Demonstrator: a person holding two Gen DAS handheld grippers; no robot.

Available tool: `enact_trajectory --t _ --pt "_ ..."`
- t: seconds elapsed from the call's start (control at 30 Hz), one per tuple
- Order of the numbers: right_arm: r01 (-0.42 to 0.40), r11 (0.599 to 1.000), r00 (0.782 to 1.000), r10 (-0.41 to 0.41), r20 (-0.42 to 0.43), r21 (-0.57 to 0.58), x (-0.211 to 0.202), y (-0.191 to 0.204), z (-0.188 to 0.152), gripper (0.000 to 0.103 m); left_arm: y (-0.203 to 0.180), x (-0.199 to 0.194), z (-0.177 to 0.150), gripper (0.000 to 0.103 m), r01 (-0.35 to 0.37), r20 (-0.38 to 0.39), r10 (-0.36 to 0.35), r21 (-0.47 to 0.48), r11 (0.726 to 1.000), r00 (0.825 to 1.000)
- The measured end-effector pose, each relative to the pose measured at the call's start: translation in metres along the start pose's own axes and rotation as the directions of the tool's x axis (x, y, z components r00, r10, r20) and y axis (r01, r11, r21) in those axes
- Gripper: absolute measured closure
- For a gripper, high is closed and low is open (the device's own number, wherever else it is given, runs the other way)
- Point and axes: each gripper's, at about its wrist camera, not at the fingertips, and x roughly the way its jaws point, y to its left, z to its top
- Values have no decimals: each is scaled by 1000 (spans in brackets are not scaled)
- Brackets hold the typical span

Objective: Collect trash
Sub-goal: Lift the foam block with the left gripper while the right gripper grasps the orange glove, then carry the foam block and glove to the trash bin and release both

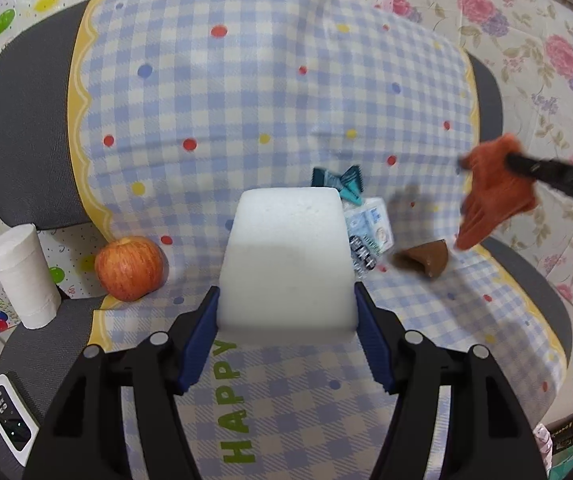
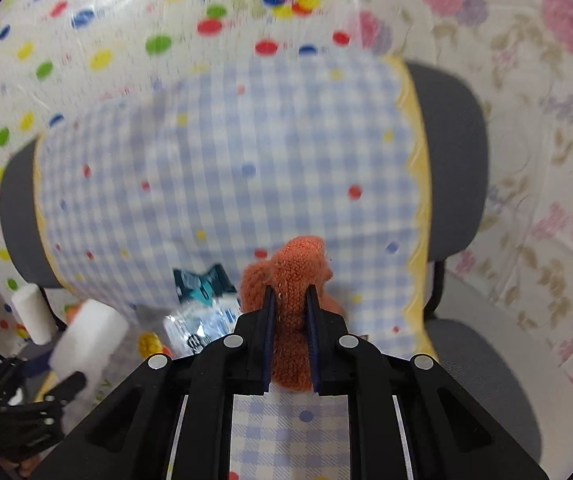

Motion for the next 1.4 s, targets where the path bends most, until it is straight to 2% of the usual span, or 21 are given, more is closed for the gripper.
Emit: enact_trajectory --t 0.1,0.2,0.47,0.57,0.7,0.87,1.07,1.23,1.4 --pt "7 1000 1000 -6 20 -7 -30 -4 3 88 -8 -13 2 40 13 27 -14 8 1000 1000" --pt "9 1000 1000 -9 12 -18 -49 -4 -8 88 -16 -26 2 40 30 48 -31 25 999 998" --pt "-10 1000 998 11 -69 18 -73 1 -67 88 -25 -46 -12 40 52 33 -54 33 998 998" --pt "-28 997 996 34 -84 71 -76 0 -85 88 -32 -53 -21 40 79 18 -79 38 996 997" --pt "-40 991 995 51 -86 131 -86 -1 -102 88 -55 -69 -34 40 115 23 -117 101 988 993" --pt "19 991 998 -10 -65 134 -121 -8 -112 88 -87 -85 -42 40 141 42 -151 182 973 988" --pt "155 982 987 -151 -45 104 -165 -27 -125 88 -128 -95 -48 40 186 21 -198 259 948 980" --pt "226 963 974 -221 -51 145 -194 -49 -138 88 -157 -107 -50 40 284 6 -299 295 912 954" --pt "270 945 963 -264 -60 185 -217 -64 -149 88 -182 -115 -56 40 384 -36 -393 316 868 919"
